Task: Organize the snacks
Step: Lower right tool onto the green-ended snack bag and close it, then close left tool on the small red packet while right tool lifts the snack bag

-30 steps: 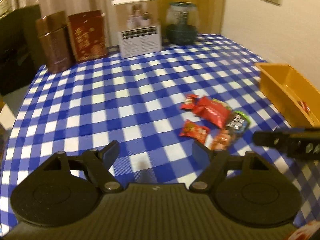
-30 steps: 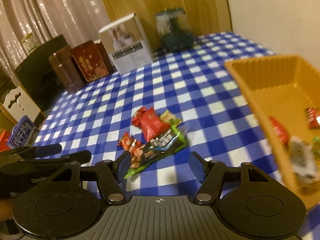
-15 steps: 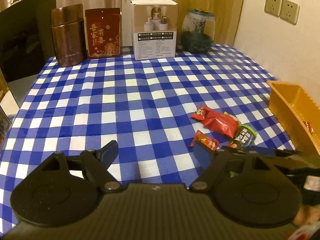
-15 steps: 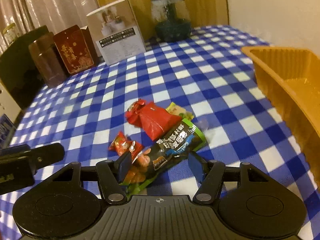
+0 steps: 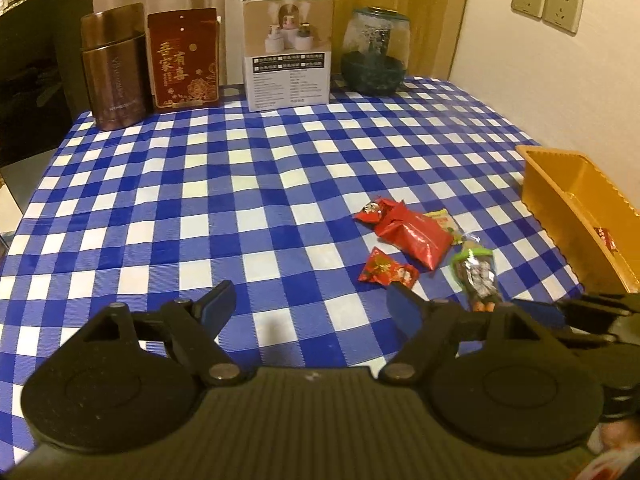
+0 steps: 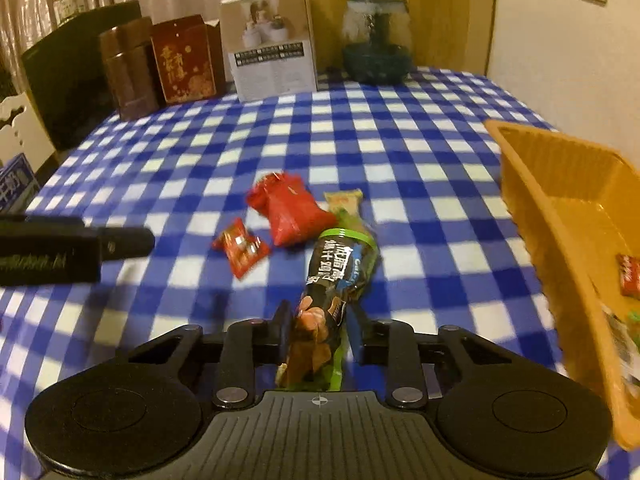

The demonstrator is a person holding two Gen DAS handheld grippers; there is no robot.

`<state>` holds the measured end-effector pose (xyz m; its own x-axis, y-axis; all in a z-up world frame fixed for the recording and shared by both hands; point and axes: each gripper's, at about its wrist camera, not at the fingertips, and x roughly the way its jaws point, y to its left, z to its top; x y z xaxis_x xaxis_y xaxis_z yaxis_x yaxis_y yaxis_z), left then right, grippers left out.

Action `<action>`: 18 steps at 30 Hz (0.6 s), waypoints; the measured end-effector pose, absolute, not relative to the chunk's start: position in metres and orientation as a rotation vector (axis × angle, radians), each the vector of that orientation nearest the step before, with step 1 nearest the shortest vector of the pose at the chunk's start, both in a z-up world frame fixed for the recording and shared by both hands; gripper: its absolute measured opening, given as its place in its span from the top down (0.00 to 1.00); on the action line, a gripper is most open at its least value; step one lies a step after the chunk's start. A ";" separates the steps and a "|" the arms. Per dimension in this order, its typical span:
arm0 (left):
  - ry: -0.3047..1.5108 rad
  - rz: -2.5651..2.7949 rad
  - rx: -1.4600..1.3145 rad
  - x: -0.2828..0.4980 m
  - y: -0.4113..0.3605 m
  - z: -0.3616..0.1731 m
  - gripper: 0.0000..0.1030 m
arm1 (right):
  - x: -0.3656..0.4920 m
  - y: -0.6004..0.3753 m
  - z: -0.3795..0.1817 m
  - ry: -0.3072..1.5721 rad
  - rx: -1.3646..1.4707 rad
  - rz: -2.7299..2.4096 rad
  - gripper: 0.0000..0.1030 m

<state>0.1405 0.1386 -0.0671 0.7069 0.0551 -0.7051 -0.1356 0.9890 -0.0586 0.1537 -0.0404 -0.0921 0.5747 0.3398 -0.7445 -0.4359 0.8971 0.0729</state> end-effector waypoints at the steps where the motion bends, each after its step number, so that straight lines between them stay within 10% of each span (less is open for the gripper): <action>1: 0.779 0.101 -0.109 0.141 0.138 -0.067 0.22 | 0.151 -0.045 -0.091 0.850 -0.134 0.453 0.72; 10: 0.795 0.059 -0.067 0.145 0.131 -0.073 0.22 | 0.141 -0.074 -0.090 0.819 -0.156 0.435 0.53; 18: 0.793 0.014 -0.038 0.152 0.125 -0.080 0.22 | 0.146 -0.066 -0.101 0.807 -0.137 0.441 0.56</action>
